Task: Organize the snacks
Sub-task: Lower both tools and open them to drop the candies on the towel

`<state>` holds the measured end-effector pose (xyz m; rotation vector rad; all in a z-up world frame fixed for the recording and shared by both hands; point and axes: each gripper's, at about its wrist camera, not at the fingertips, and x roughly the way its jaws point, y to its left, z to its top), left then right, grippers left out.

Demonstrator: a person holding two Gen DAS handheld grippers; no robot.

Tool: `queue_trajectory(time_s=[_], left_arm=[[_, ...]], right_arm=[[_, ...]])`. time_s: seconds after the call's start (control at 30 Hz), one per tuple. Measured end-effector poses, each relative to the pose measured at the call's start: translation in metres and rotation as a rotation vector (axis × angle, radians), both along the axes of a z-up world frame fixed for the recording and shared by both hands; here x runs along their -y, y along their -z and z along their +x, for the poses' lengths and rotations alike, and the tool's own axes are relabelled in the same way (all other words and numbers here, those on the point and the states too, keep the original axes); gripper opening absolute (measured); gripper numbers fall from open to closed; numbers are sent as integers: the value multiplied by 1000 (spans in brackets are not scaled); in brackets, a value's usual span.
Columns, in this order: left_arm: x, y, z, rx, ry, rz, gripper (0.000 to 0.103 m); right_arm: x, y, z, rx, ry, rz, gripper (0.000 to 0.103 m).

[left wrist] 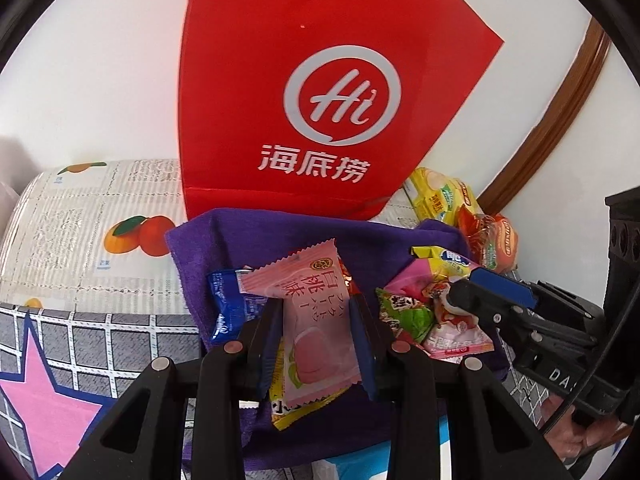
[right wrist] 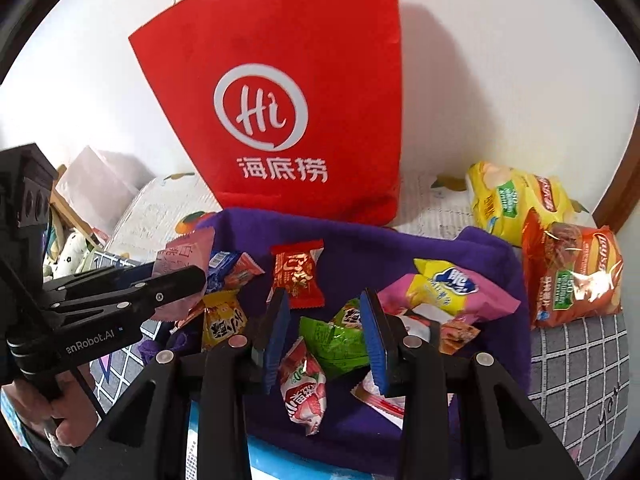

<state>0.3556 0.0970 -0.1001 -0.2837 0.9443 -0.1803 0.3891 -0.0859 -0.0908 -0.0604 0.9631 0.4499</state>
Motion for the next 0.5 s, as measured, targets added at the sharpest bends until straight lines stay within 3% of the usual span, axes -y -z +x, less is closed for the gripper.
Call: queue_trajectory(time_s=[0.5], left_arm=[[28, 10, 1, -33, 74, 41, 32]], right_arm=[[15, -6, 3, 6, 31, 11, 37]])
